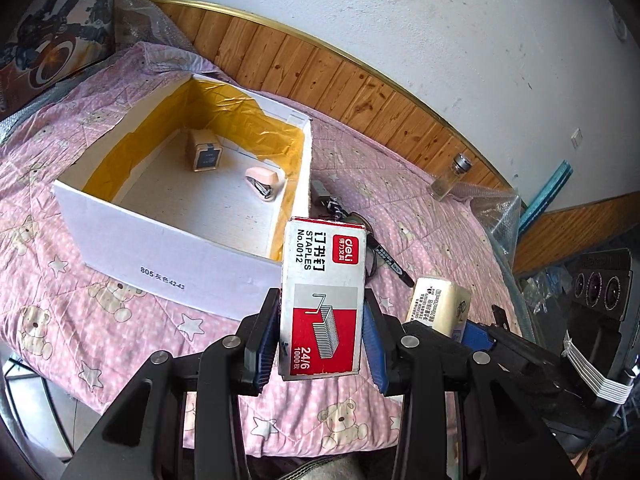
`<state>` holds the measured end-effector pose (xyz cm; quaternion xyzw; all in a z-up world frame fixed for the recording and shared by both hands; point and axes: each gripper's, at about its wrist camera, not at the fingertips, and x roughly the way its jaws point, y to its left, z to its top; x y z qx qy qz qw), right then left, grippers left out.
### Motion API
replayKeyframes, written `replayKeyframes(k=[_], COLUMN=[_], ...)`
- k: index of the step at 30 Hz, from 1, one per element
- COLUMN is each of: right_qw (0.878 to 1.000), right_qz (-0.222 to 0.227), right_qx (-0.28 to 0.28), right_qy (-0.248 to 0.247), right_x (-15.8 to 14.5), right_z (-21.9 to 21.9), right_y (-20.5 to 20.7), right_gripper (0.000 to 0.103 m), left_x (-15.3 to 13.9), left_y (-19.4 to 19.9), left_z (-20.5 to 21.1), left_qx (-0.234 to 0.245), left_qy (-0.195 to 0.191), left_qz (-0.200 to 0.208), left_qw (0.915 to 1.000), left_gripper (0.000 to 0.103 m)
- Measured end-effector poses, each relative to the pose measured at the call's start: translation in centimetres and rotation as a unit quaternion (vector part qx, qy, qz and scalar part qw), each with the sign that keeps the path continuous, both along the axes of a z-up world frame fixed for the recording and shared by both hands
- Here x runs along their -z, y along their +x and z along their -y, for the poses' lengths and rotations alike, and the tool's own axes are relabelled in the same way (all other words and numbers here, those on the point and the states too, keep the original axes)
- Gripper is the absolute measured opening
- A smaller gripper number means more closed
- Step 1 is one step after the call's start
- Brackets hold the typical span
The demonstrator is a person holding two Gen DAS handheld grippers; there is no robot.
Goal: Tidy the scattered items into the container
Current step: 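Carry the staples box and tissue pack with both tools over the white box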
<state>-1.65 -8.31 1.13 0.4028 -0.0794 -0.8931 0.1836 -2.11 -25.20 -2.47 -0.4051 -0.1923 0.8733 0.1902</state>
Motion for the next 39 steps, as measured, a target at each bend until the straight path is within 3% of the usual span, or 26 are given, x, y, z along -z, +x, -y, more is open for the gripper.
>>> replayKeyframes(k=[9, 19, 31, 39], right_qw=[0.999, 0.997, 0.996, 0.994], right_qz=[-0.011, -0.009, 0.011, 0.056], right_qx=[-0.045, -0.076, -0.088, -0.098], right_qy=[0.01, 0.014, 0.02, -0.003], right_x=[-2.0, -2.9, -3.1, -2.9], right_z=[3.4, 5.5, 6.0, 6.0], right_y=[-2.9, -6.8, -12.5, -18.0], right_gripper=[0.056, 0.056, 0.056, 0.056], left_x=[-0.9, -1.3, -0.9, 0.3], left_y=[-1.6, -4.9, -9.9, -13.6], left_z=[4.3, 7.2, 7.9, 7.4], left_qx=[-0.042, -0.068, -0.073, -0.07], left_qy=[0.02, 0.018, -0.01, -0.043], left_qz=[-0.006, 0.0, 0.03, 0.068], left_qw=[0.9989, 0.9975, 0.9969, 0.9943], left_gripper=[0.04, 0.04, 0.04, 0.04])
